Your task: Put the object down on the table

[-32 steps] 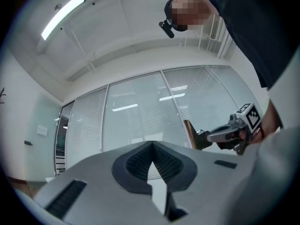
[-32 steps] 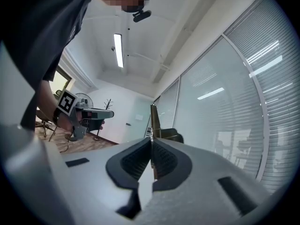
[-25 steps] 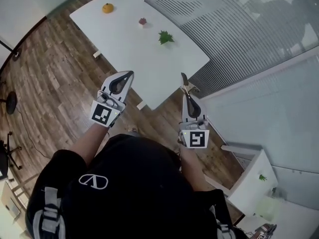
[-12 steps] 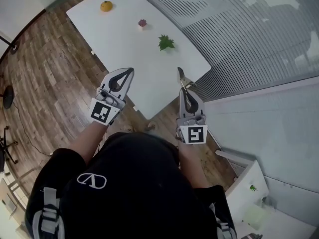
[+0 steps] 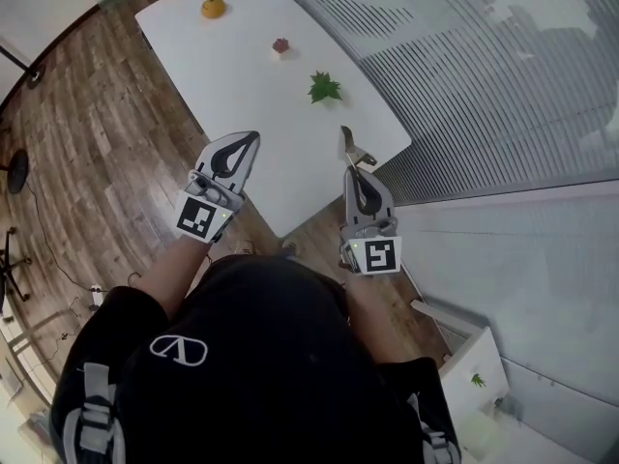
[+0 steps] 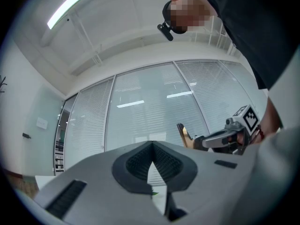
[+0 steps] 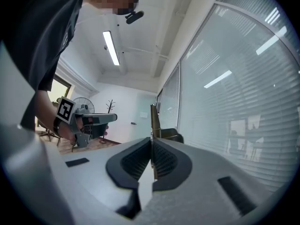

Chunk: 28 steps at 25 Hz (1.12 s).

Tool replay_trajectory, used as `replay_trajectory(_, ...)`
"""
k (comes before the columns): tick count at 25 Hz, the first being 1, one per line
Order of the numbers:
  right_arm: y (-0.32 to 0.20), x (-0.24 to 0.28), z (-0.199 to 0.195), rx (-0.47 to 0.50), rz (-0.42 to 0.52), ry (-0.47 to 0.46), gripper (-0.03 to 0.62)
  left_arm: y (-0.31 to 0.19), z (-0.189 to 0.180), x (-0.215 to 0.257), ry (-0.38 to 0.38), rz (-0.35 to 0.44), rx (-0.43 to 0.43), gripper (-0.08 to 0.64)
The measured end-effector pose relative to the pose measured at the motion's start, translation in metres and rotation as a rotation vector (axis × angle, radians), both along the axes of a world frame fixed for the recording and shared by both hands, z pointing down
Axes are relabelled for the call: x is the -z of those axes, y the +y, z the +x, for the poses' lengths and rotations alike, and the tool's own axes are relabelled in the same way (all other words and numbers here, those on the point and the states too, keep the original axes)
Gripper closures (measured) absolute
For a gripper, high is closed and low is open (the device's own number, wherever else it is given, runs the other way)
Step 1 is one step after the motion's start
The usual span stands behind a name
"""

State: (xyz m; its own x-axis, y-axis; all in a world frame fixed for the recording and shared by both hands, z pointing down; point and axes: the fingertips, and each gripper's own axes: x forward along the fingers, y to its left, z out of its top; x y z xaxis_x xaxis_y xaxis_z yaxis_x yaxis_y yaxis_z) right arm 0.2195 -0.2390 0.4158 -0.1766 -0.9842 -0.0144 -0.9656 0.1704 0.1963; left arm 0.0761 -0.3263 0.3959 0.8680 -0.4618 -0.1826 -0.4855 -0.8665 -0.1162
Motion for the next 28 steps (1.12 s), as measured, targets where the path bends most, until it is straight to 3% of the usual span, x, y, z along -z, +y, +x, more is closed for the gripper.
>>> replay_trajectory(4, -0.021, -0.028, 0.005, 0.046, -0.088, -0.104, 0.586, -0.004, -0.001, -0.002, 0.001, 0.001, 0.011, 0.555)
replay_trajectory(9, -0.050, -0.089, 0.020, 0.059, -0.280, -0.297, 0.586, -0.005, -0.005, -0.008, -0.009, -0.017, 0.038, 0.555)
replay_trajectory(21, -0.100, -0.242, 0.026, 0.099, -0.779, -0.908, 0.587, -0.008, -0.025, -0.021, -0.024, -0.038, 0.110, 0.555)
replay_trajectory(28, -0.109, -0.301, 0.026, 0.059, -0.973, -1.060, 0.588, -0.008, -0.035, -0.024, -0.034, -0.048, 0.147, 0.555)
